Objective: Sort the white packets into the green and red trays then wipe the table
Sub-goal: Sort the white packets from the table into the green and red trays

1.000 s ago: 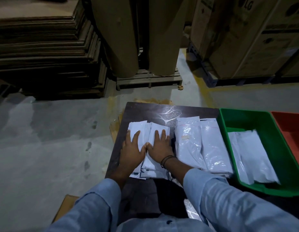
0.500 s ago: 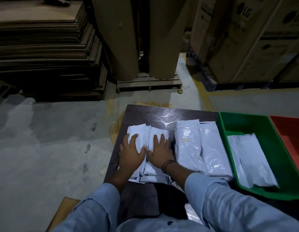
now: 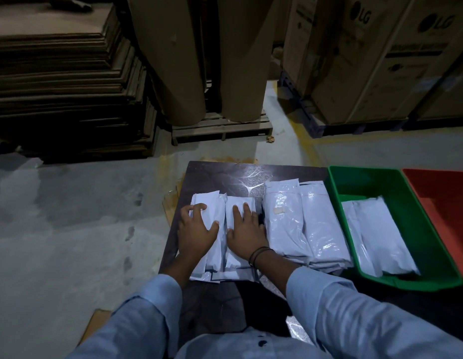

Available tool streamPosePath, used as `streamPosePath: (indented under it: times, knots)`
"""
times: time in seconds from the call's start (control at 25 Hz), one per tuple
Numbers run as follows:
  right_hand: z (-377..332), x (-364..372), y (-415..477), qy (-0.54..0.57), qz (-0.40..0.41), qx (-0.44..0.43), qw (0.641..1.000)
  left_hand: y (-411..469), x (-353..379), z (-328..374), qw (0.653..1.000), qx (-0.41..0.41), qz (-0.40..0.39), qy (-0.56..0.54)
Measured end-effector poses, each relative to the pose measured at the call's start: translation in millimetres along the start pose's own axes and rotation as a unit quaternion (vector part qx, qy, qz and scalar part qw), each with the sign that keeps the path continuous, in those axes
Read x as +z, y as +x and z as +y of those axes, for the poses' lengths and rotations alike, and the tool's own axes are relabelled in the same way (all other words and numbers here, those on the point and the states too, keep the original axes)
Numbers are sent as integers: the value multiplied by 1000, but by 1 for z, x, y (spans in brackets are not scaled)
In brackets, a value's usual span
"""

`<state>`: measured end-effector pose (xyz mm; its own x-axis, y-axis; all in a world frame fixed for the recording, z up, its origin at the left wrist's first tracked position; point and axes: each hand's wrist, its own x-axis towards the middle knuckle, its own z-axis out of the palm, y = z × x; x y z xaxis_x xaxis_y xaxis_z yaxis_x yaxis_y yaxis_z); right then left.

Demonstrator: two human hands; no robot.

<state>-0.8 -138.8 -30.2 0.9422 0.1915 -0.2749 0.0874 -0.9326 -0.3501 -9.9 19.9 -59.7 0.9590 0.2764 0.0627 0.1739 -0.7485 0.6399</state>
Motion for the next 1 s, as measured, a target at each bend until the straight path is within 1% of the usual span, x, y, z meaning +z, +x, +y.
streamPosePath:
  times: [0.08, 0.16, 0.24, 0.32, 0.4, 0.6, 0.76, 0.92, 1.0]
  knots:
    - [1, -1, 0, 5, 2, 1, 1000, -1, 0, 1, 1000, -22, -14, 4]
    - [0, -2, -3, 6, 9, 0, 1000, -1, -1, 2, 999, -30, -29, -20]
    - [-2, -3, -4, 3, 14, -5, 1000, 0, -2, 3, 998, -21, -42, -51]
    - [-3, -3, -5, 0, 21, -12, 1000, 1, -4, 3, 997, -5, -45, -58]
    - [-5, -6, -5, 0, 28, -18, 999, 2, -6, 3, 999, -3, -31, -40]
    - [-8, -17, 0, 9, 45, -32, 998, 2, -16, 12, 998, 0, 49, 25]
    - [-11, -38, 11, 20, 95, -58, 994, 10, -26, 31, 995, -6, 77, 55]
    - [-9, -76, 23, 90, 137, -48, 985, 19, -31, 63, 994, -19, 97, 47]
    - [0, -98, 21, 91, 164, -49, 981, 23, -29, 83, 994, -11, 99, 39]
